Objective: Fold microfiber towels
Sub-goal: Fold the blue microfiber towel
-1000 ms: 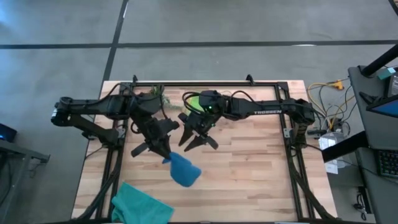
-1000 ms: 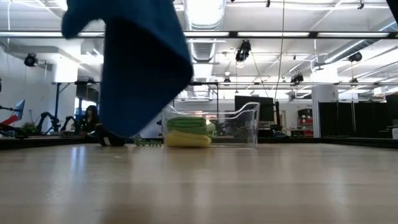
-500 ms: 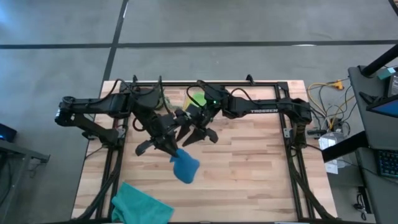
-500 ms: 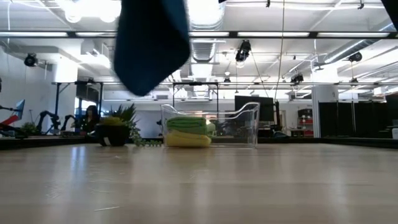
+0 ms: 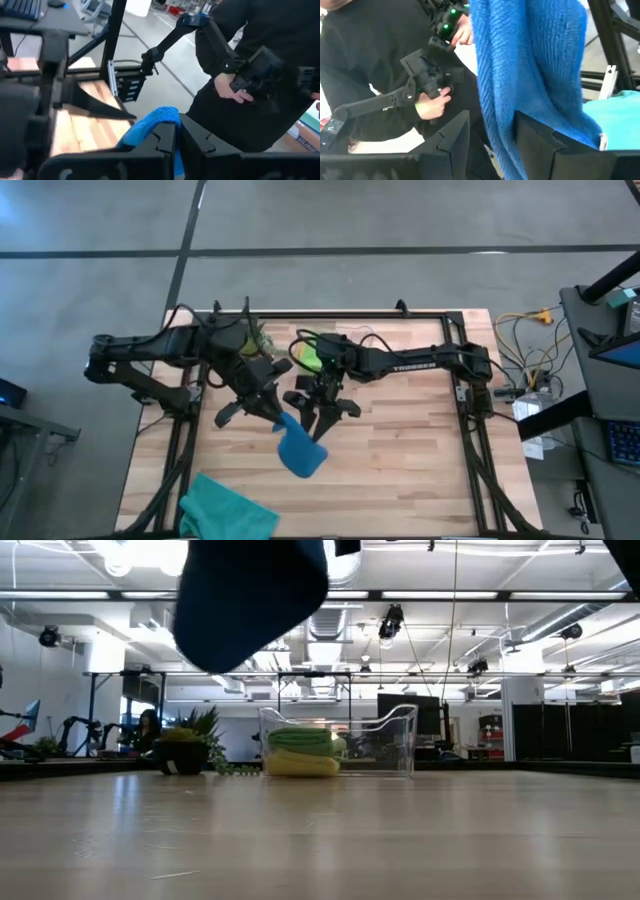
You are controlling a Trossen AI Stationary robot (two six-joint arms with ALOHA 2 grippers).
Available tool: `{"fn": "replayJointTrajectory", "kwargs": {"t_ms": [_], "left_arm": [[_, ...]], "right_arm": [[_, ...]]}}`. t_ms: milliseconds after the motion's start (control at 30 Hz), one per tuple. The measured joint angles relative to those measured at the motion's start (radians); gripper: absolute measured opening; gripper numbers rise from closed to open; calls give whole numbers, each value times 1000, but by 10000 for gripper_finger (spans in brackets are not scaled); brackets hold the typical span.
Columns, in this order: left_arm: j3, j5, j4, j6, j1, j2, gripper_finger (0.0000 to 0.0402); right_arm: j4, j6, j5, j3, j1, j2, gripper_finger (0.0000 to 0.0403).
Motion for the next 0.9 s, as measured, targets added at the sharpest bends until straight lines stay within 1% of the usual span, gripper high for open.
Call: {"fn": "replayJointTrajectory", "kwargs": {"t_ms": [133,300,533,633,767,900], "left_arm": [[0,-7,-40,-5,0,-21,0],[0,-8,-127,-32,0,-45,0],[0,-69,-286,-32,0,-83,0],[0,-126,-338,-31,0,-90,0],[0,-218,-379,-29,2,-91,0],[-1,-291,-404,-26,4,-91,0]], "right_arm": [[0,-11,-5,0,-2,3,143],[0,-6,-49,0,-7,3,143],[-29,2,-75,0,-9,3,134],[-42,1,-71,0,-11,3,122],[-85,-39,-27,0,-11,3,100],[-165,-117,29,0,-15,1,52]]}}
